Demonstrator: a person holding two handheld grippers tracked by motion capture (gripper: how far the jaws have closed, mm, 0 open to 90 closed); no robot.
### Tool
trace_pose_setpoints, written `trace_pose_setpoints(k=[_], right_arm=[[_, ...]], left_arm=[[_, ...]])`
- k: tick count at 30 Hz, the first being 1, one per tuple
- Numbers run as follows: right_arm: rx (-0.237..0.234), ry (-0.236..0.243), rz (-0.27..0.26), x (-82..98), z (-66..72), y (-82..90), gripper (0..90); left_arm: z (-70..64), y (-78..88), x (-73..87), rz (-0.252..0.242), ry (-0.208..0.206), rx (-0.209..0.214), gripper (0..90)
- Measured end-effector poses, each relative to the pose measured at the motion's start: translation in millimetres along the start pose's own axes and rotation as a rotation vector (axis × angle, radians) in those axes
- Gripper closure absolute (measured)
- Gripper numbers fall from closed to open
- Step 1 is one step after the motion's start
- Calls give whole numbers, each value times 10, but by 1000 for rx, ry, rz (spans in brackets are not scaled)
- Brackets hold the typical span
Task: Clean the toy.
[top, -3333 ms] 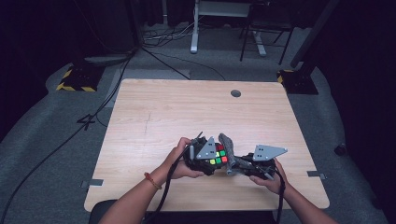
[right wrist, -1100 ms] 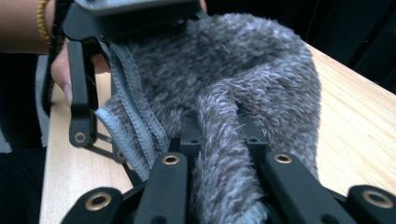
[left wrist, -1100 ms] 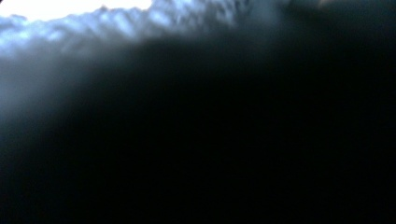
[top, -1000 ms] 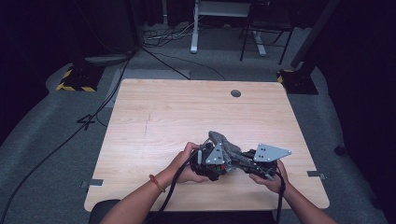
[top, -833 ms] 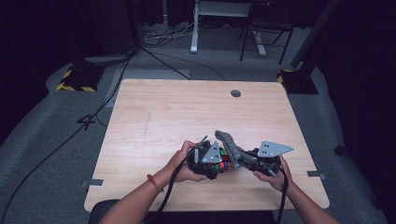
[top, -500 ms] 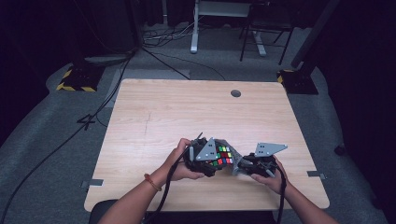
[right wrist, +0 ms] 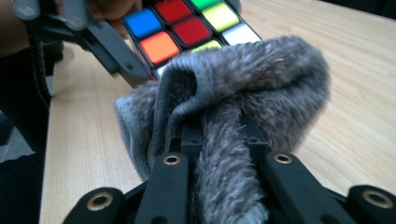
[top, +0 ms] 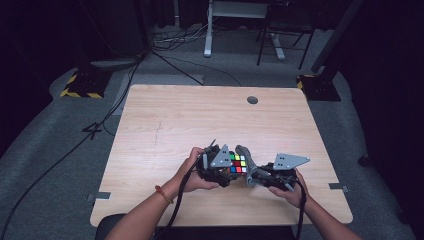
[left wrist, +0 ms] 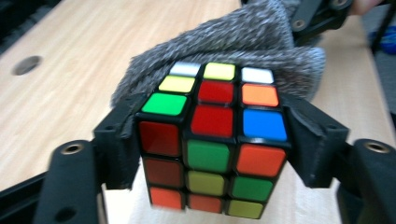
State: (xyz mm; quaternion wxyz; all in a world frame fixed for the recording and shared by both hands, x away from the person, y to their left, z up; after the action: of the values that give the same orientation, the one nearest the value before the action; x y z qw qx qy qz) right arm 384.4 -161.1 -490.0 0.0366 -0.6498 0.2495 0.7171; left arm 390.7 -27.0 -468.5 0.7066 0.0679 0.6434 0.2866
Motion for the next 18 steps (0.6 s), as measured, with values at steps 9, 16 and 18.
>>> trace_pose_setpoints(k=[9, 16, 18], right_arm=[[19, -1, -1, -6, -24, 1, 775], [-41, -21, 98, 170, 34, -106, 770], [-64, -26, 113, 210, 68, -127, 769]], left_arm=[[-16, 19, -20, -8, -18, 4, 327], [-18, 36, -56, -16, -27, -2, 333], [15, 54, -61, -19, -26, -26, 333]])
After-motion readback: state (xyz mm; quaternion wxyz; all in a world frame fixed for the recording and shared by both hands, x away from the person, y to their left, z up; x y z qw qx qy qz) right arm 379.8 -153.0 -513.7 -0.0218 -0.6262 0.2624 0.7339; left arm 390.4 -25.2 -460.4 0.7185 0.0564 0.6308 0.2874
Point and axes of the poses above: each handheld gripper's, and its own axes: y roughly backward along the jaws, x roughly out of its underside, z roughly to its left, the point moved 8 cm from there along -y, roughly forward along the jaws, and after that the axes turned 9 degrees about -z, right-handed, at the moved point
